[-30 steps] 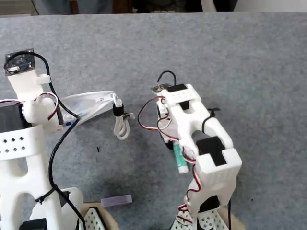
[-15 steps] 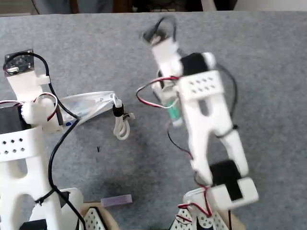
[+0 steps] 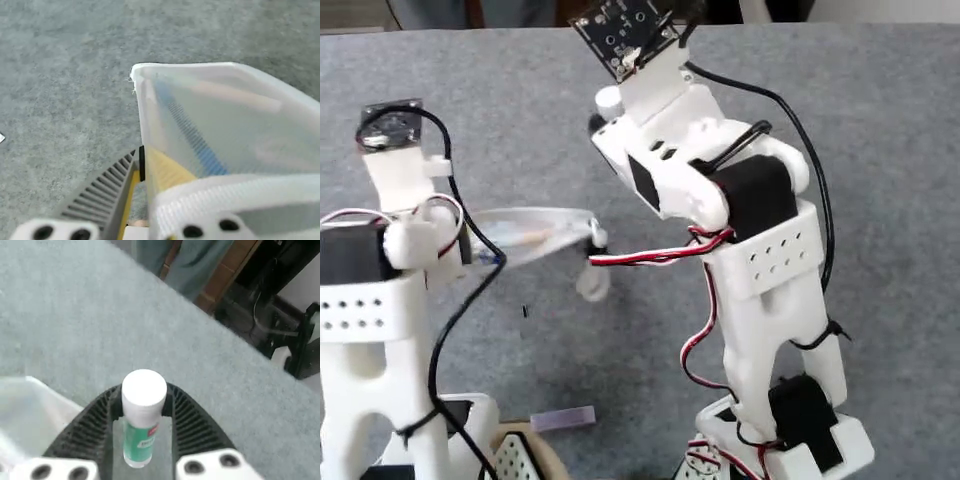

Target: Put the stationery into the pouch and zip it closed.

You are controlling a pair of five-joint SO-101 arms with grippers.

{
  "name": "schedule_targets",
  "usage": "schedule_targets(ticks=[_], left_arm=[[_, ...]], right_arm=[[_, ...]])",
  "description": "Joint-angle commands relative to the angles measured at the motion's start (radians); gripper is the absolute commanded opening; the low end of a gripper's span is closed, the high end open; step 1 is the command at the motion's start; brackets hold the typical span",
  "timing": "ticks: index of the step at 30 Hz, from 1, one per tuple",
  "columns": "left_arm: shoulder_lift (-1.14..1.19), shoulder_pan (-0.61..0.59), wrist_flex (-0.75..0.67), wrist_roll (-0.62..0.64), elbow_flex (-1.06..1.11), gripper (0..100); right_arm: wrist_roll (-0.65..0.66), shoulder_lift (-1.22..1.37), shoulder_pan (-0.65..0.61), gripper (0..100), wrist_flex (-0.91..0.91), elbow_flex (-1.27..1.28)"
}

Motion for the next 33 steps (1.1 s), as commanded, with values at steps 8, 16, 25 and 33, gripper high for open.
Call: schedule_targets(ticks=[8, 16, 25, 33], left_arm=[[0.072, 0.008, 0.009, 0.044, -0.018, 3], [0.213, -0.108, 0.006, 0.041, -0.021, 3], [0.216, -0.166, 0.005, 0.041, -0.024, 3], [0.221, -0.168, 0.0, 0.041, -0.022, 3]], right_arm=[[-0.245, -0.105, -0.143, 1.2, -0.114, -0.042], [-0.377, -0.104, -0.253, 1.2, -0.23, 0.022], [-0.499, -0.108, -0.288, 1.2, -0.259, 0.236], [-0.545, -0.16, -0.296, 1.2, -0.285, 0.225]])
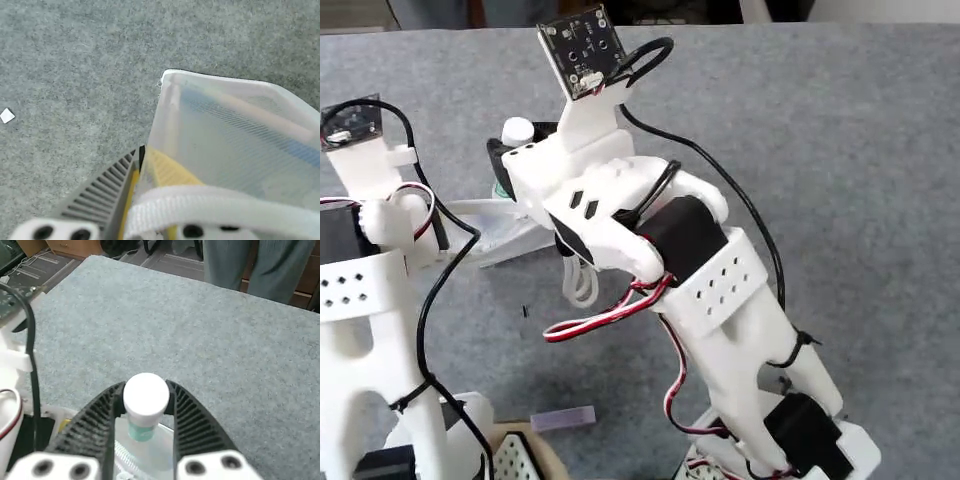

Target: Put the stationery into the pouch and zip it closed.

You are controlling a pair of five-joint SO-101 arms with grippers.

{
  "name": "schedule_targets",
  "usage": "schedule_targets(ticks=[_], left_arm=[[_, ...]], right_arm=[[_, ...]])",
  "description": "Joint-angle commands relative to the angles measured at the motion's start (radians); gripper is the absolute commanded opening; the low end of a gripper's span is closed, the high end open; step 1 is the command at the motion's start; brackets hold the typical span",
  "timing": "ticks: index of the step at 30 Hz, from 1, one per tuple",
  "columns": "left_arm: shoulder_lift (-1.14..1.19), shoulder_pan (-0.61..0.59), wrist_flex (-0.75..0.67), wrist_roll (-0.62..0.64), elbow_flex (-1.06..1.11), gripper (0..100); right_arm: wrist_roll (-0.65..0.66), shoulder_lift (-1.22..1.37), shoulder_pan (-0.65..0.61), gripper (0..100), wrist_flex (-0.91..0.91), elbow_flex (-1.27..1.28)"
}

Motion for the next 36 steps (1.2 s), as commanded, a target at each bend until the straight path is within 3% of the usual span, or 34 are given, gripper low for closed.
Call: schedule_targets(ticks=[1, 14, 27, 32, 36], left_arm=[[0.038, -0.012, 0.002, 0.008, 0.004, 3], [0.038, -0.013, 0.002, 0.008, -0.001, 3], [0.032, -0.016, 0.002, 0.008, -0.001, 3], [0.031, -0.016, 0.002, 0.006, -0.001, 3], [0.031, -0.016, 0.002, 0.006, -0.001, 3]], right_arm=[[-0.011, -0.079, -0.031, 1.2, -0.041, -0.031], [-0.011, -0.105, -0.141, 1.2, 0.043, -0.113], [-0.008, -0.105, -0.132, 1.2, 0.109, -0.005], [-0.008, -0.105, -0.074, 1.2, 0.109, 0.062], [0.107, -0.105, -0.068, 1.2, 0.109, 0.14]])
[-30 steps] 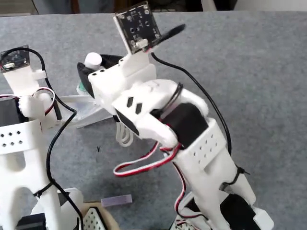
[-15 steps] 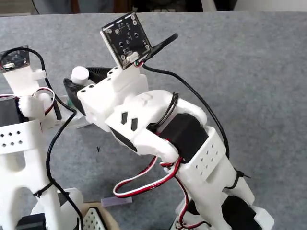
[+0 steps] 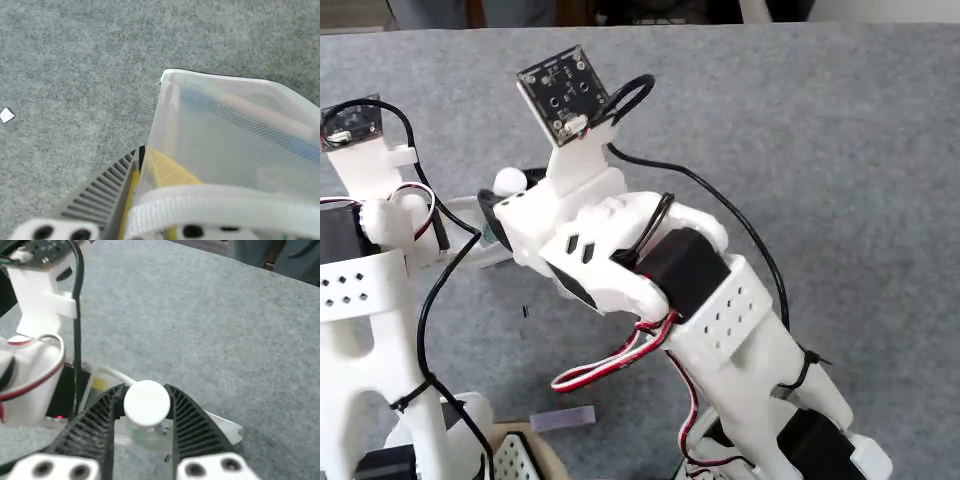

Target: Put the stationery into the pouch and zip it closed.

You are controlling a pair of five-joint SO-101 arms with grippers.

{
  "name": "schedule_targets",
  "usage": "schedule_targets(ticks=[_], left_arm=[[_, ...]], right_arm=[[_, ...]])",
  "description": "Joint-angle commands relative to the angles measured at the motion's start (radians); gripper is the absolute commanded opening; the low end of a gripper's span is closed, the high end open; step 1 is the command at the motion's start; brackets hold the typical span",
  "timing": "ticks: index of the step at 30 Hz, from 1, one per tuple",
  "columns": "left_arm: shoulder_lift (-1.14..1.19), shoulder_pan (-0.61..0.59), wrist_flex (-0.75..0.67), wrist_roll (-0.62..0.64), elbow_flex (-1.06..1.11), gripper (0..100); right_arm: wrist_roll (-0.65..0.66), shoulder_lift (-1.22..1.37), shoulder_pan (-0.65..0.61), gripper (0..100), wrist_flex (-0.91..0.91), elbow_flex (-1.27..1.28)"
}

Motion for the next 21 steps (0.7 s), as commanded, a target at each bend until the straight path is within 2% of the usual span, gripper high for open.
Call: schedule_targets(ticks=[1, 3, 5, 12, 21], left_arm=[[0.031, -0.01, 0.002, 0.006, -0.001, 3], [0.031, -0.01, 0.0, 0.006, -0.001, 3], [0.031, -0.01, 0.0, 0.006, -0.001, 3], [0.035, -0.01, 0.0, 0.006, -0.001, 3], [0.035, -0.012, 0.0, 0.008, 0.001, 3]], right_arm=[[0.15, -0.031, 0.018, 1.2, 0.003, 0.05], [0.299, -0.031, -0.018, 1.7, 0.006, 0.071], [0.391, -0.031, -0.058, 4.1, 0.037, 0.073], [0.354, -0.068, -0.121, 19.3, 0.107, 0.064], [0.358, -0.108, -0.097, 19.2, 0.112, 0.061]])
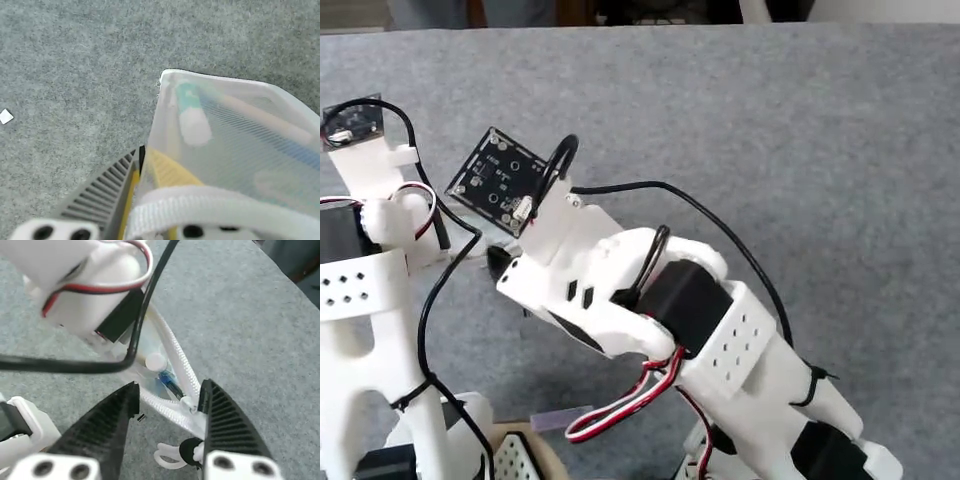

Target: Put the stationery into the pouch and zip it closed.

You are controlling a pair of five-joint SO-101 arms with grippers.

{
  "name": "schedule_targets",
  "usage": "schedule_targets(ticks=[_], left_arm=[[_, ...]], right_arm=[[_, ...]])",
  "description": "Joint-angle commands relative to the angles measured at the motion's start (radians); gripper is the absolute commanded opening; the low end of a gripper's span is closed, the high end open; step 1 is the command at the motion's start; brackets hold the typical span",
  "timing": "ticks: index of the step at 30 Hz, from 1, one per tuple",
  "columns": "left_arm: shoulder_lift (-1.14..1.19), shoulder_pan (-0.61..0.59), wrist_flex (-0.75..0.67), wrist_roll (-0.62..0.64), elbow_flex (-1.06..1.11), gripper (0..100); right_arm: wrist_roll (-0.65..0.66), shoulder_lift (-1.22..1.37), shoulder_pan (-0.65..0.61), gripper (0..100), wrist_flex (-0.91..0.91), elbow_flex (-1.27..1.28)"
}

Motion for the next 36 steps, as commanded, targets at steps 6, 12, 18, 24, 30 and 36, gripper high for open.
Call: schedule_targets(ticks=[6, 12, 18, 24, 30, 36], left_arm=[[0.038, -0.074, 0.0, 0.009, -0.001, 3], [0.04, -0.116, -0.014, 0.009, 0.007, 3], [0.04, -0.12, -0.014, 0.009, 0.007, 3], [0.035, -0.122, -0.012, 0.009, 0.007, 3], [0.032, -0.122, -0.012, 0.009, 0.007, 3], [0.034, -0.134, -0.012, 0.009, 0.004, 3]], right_arm=[[-0.005, -0.091, 0.201, 19.1, 0.061, 0.001], [-0.005, -0.108, 0.48, 19.4, 0.209, 0.004], [0.002, -0.108, 0.608, 19.4, 0.235, 0.145], [-0.003, -0.113, 0.601, 19.4, 0.227, 0.432], [0.003, -0.116, 0.497, 19.4, 0.199, 0.576], [0.048, -0.11, 0.252, 19.4, 0.199, 0.621]])
